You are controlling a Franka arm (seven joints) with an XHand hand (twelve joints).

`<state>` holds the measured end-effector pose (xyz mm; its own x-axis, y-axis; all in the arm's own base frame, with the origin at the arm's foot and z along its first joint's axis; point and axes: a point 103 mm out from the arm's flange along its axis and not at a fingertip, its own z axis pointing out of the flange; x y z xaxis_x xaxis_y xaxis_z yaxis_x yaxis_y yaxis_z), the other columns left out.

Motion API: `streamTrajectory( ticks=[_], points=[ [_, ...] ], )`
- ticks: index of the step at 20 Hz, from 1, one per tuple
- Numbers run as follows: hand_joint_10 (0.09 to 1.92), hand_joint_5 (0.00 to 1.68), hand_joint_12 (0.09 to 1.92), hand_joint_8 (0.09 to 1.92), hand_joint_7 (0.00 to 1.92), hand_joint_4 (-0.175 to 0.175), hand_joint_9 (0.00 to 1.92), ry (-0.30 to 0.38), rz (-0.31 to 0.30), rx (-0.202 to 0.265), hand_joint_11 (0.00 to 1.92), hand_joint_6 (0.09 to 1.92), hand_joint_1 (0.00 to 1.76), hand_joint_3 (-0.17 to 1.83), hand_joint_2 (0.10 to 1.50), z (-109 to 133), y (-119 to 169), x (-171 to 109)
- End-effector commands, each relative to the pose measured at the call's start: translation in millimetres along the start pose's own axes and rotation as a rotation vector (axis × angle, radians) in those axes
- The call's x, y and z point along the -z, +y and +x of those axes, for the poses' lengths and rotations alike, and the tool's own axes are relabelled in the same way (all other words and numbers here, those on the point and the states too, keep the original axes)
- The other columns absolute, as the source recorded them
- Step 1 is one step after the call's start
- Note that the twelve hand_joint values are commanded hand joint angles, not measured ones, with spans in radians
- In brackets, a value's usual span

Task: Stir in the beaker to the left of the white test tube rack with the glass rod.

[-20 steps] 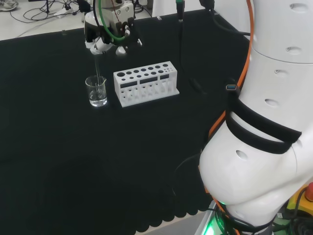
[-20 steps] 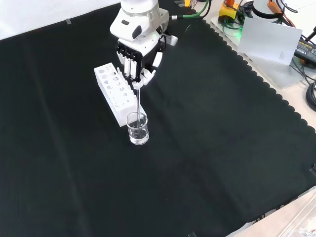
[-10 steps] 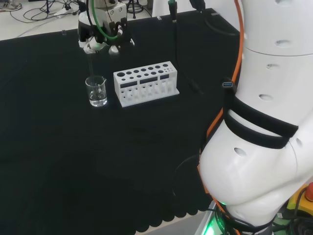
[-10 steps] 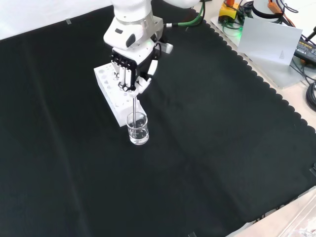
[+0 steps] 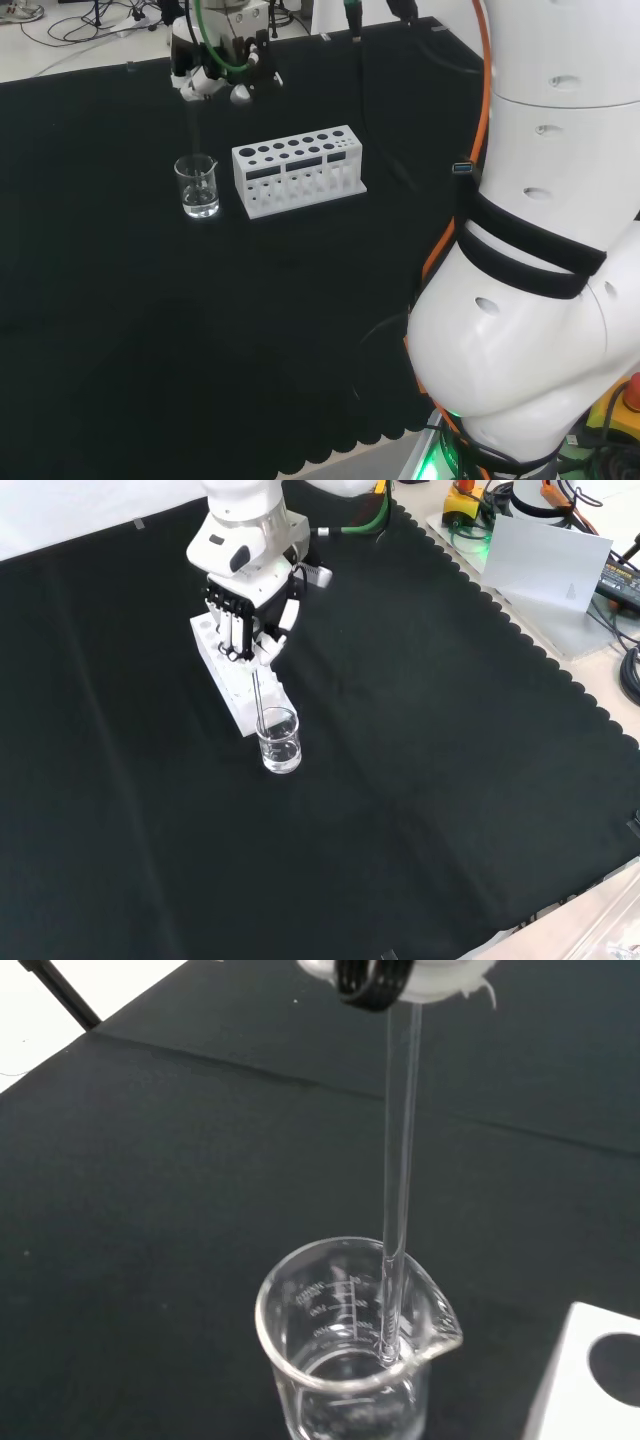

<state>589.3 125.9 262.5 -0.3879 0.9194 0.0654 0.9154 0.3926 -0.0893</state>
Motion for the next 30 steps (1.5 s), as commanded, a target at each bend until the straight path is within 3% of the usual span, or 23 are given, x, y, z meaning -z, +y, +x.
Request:
streamTrajectory(
  ticks=[1, 8, 16, 30],
  points=[
    [0.97, 1.25, 0.78, 1.18, 1.09, -0.175, 1.60, -0.011, 0.010, -0.029, 1.66, 0.25, 1.30, 0.26, 0.93, -14, -35, 8],
    [0.97, 1.26, 0.79, 1.18, 1.09, -0.175, 1.60, -0.026, -0.005, -0.010, 1.66, 0.25, 1.30, 0.26, 0.93, 4, -41, 12],
    [0.97, 1.26, 0.79, 1.18, 1.08, -0.175, 1.60, -0.017, 0.007, 0.028, 1.66, 0.24, 1.30, 0.26, 0.93, 25, -27, 9],
    [0.97, 1.26, 0.79, 1.18, 1.09, -0.175, 1.60, -0.014, 0.012, 0.015, 1.65, 0.23, 1.30, 0.25, 0.93, 20, -22, 10]
  ],
)
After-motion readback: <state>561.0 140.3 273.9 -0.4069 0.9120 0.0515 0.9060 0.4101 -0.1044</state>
